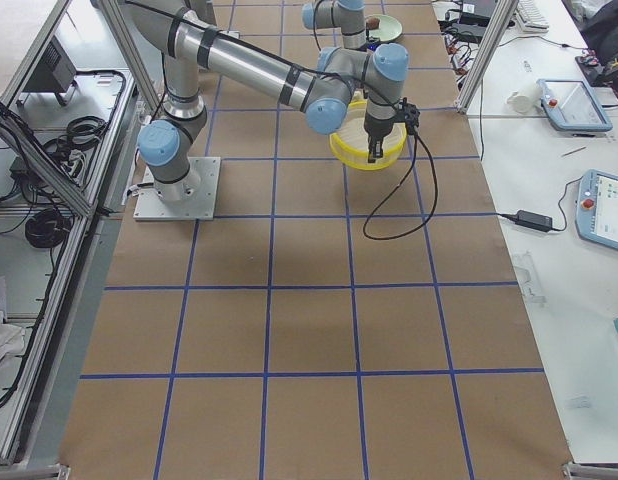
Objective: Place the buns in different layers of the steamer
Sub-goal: 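Lower the white bun into the bottom steamer layer and open the left gripper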
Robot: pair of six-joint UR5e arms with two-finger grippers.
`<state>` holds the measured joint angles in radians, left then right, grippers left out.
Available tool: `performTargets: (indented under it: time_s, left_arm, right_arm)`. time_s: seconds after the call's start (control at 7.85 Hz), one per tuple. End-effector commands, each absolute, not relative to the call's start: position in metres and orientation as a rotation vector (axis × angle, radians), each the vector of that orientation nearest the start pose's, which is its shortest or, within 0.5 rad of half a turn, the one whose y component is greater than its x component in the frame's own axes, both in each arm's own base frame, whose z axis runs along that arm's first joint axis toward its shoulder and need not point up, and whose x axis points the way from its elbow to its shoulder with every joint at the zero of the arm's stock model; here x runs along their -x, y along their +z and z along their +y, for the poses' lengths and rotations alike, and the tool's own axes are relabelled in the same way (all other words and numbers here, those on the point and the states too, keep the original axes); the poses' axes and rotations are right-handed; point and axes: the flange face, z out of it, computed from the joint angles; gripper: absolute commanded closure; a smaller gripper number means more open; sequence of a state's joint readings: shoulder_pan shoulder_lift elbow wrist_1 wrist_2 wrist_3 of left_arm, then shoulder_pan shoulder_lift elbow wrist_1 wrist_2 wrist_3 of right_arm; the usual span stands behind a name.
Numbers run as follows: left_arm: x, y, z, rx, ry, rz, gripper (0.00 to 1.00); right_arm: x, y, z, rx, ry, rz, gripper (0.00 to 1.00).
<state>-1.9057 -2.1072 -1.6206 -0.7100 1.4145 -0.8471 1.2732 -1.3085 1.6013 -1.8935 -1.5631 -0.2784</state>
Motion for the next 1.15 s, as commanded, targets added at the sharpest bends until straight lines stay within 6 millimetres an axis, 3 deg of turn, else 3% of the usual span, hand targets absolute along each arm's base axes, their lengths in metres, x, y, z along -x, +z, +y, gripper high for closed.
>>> performTargets:
  time_s: [0.0,0.13,0.25,0.38,0.51,0.64,0.76,1.02]
  left_arm:
    - [0.368,0.248,-0.580,0.864,-0.182,3.367,0.00]
    - [0.369,0.256,-0.581,0.863,-0.202,3.376,0.00]
    - [0.364,0.278,-0.576,0.847,-0.195,3.359,0.00]
    - [0.347,0.299,-0.570,0.732,-0.197,3.282,0.00]
    - [0.319,0.319,-0.570,0.579,-0.220,3.203,0.00]
    - [0.279,0.336,-0.576,0.596,-0.178,3.169,0.00]
    - [0.237,0.343,-0.587,0.654,-0.150,3.145,0.00]
    - [0.141,0.347,-0.613,0.670,-0.151,3.124,0.00]
  right_arm:
    - [0.044,0.364,-0.602,-0.029,-0.052,3.143,1.00]
    - [0.044,0.365,-0.602,-0.031,-0.052,3.143,1.00]
    - [0.043,0.367,-0.601,-0.036,-0.060,3.142,1.00]
    - [0.041,0.367,-0.601,-0.096,-0.057,3.140,1.00]
    - [0.036,0.370,-0.601,-0.106,-0.065,3.139,1.00]
    - [0.028,0.371,-0.600,-0.189,-0.061,3.131,1.00]
    - [0.002,0.370,-0.602,-0.214,-0.064,3.131,1.00]
    - [-0.091,0.374,-0.599,-0.302,-0.091,3.121,1.00]
